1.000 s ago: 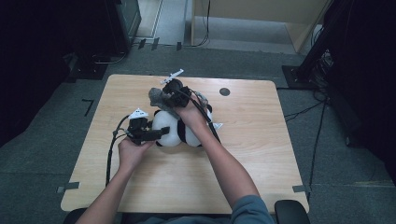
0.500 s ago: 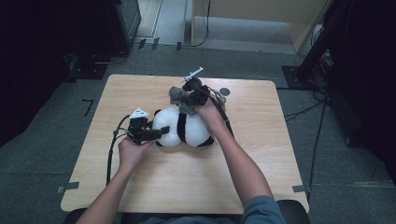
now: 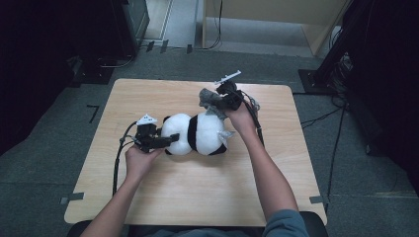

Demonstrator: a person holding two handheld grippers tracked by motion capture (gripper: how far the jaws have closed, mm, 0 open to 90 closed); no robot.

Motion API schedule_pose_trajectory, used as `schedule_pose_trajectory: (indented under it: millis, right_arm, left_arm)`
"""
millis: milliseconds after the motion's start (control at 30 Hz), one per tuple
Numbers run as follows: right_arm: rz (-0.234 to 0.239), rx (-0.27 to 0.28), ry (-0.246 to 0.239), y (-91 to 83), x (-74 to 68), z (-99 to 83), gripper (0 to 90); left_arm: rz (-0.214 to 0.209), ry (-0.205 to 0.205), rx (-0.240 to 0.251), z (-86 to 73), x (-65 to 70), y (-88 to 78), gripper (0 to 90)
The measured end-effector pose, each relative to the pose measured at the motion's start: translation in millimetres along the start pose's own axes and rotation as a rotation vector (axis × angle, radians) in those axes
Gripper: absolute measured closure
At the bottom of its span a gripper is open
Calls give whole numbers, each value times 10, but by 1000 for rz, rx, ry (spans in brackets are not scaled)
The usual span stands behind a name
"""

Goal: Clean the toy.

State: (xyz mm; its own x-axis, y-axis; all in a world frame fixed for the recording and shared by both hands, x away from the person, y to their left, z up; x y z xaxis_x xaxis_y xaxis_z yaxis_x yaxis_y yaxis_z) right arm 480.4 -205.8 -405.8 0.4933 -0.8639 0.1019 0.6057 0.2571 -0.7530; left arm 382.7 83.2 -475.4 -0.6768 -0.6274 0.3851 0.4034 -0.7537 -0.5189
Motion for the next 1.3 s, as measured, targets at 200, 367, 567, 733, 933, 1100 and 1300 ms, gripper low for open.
schedule_pose_trajectory:
  millis: [200,367,567,733,933,1100,1300]
  right_arm:
    - [12,4,58,77,168,-210,741]
    - [-9,-2,79,148,225,-299,743]
    - [-15,7,114,47,285,-258,744]
    - [-48,61,83,-128,262,-108,745]
    - [-31,79,46,-286,95,135,746]
    - [7,88,-5,-344,-164,338,747]
    - [61,97,-65,-328,-534,544,746]
  left_arm:
    - [-2,-6,3,3,-3,3,338]
    - [-4,-8,3,3,-5,1,338]
    - [-9,-2,1,4,-2,-6,340]
    - [-11,-3,1,3,-6,-6,339]
    - [-17,-1,1,-3,-21,-5,337]
    - [-17,1,-1,-4,-25,-7,334]
    - [-21,2,4,-7,-35,-5,327]
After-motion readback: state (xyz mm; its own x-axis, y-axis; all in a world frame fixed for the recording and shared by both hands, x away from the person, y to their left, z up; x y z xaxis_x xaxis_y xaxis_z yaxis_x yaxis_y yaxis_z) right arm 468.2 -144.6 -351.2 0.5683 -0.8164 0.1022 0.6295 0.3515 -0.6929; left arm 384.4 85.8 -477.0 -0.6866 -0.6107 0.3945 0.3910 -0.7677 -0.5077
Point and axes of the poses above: each handheld gripper's, and its own axes: y roughly forward along the jaws, z roughly out of its top, x roughly to its right, the point moved 1 cm from there along y, roughly forward along the jaws, and after that the axes turned 9 degrees about -z, right-handed, at the moved point
